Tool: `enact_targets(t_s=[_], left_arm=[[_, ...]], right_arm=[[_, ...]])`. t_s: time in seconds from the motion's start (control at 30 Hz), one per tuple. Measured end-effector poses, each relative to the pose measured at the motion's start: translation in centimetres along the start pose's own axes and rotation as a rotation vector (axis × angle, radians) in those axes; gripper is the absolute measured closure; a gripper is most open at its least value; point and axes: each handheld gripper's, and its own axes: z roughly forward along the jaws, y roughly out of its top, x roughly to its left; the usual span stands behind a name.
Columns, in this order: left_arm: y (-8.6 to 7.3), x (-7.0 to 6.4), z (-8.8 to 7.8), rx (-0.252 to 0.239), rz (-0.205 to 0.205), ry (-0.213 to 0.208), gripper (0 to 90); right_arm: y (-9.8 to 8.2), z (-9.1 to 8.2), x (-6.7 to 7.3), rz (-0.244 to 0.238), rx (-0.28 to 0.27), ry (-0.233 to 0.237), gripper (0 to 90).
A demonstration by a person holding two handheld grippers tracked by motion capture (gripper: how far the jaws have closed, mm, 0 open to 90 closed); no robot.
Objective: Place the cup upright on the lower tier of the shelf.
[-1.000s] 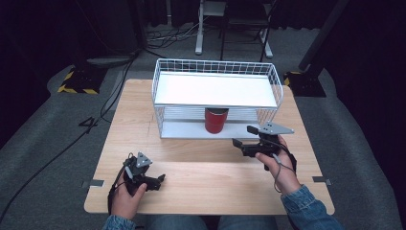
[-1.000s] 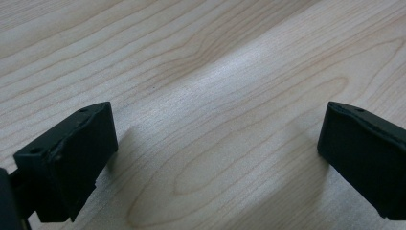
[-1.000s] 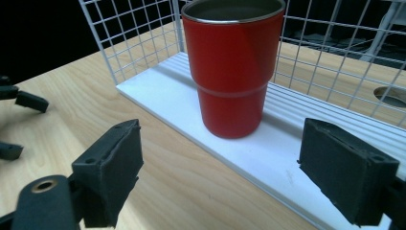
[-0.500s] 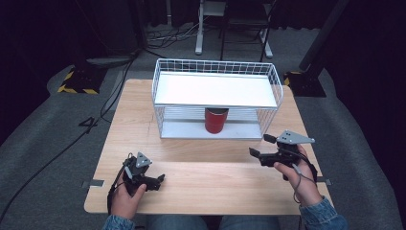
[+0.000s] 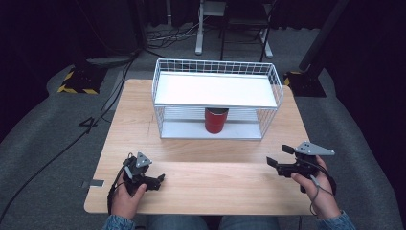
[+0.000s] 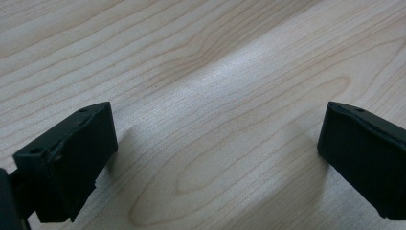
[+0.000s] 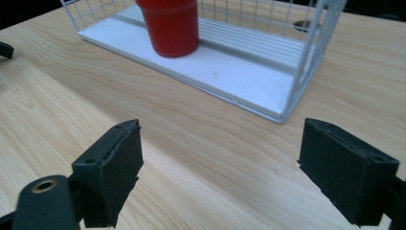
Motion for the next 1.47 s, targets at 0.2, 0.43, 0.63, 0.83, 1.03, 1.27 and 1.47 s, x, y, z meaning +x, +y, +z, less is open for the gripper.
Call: enact_targets(t_s=[0.2,0.43,0.63,0.83,1.03,1.27,1.47], left_arm=[[0.0,0.0,0.0,0.0,0.0,0.0,0.2],[0.0,0.0,0.0,0.0,0.0,0.0,0.2],[0.0,0.0,0.0,0.0,0.0,0.0,0.2],[0.0,0.0,0.0,0.0,0.0,0.0,0.2],[0.0,0.0,0.0,0.0,0.0,0.0,0.2],[0.0,0.0,0.0,0.0,0.0,0.0,0.2],[0.0,0.0,0.0,0.0,0.0,0.0,0.2]], right_arm=[[-1.8,-0.7,-1.1,0.023,0.038,-0.03,15.4],[-4.3,-0.8,-2.0,0.047,0.093,-0.055,15.5],[-6.0,-0.4,-2.3,0.042,0.159,-0.074,15.5],[-7.0,0.1,-2.5,0.047,0.19,-0.073,15.6],[-7.4,0.5,-2.3,0.008,0.217,-0.074,15.7],[-7.5,0.7,-2.1,-0.022,0.221,-0.086,12.7],[-7.5,0.7,-2.0,-0.028,0.222,-0.082,11.9]])
